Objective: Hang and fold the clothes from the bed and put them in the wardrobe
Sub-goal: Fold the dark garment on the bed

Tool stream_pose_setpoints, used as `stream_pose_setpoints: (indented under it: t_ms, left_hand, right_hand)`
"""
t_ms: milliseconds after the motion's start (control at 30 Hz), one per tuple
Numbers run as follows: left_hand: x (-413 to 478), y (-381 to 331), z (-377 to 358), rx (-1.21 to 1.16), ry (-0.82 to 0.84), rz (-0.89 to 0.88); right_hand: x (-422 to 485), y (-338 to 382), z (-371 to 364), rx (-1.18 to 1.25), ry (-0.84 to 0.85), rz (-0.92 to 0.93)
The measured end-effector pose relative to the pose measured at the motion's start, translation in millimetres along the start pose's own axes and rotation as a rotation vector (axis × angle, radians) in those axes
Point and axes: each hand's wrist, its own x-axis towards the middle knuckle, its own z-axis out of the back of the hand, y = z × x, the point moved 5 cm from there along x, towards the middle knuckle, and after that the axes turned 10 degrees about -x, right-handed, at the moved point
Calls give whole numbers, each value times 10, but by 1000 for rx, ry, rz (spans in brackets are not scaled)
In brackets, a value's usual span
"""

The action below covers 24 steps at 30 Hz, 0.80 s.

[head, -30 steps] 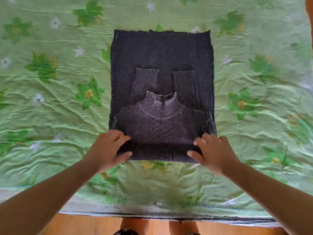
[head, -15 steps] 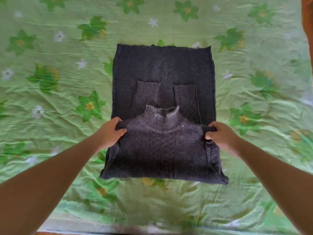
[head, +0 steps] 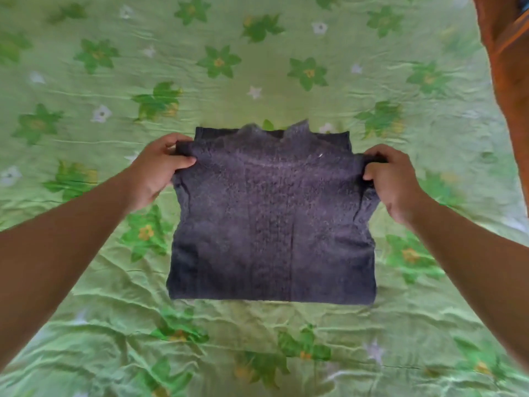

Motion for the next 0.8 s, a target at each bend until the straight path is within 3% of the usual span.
stream_pose_setpoints:
  t_ms: [67,167,267,333,400,533,667,800]
  left_hand:
    - [226,60,-31,95,-46,-14]
    - [334,432,-146,347,-133,11]
    - [25,989,-373,809,-40,-59]
    - [-330,1315,-520,1133,-3,-237]
    - [-661,1559,-632,1313,28,-399]
    - [-984,1824,-517,1388,107,-439]
    - [-1273,1927,-362,1456,347,-521]
    - [-1312,1811,-281,1542,405,-453]
  right_hand:
    - [232,-52,-82,-89,4,-5]
    - [290,-371,-293,-489,39,-37]
    - [-149,-740,-621,-976,118,208]
    - [-528,-935,-827,-1175,127,460]
    - [-860,-1120,-993,-1232,190,630]
    - [-1189,-1436,-999,-1294,324,722]
    - [-1354,-1527,-833,-1346,403,828]
    - [-1317,-1378,-720,-1360,291,860]
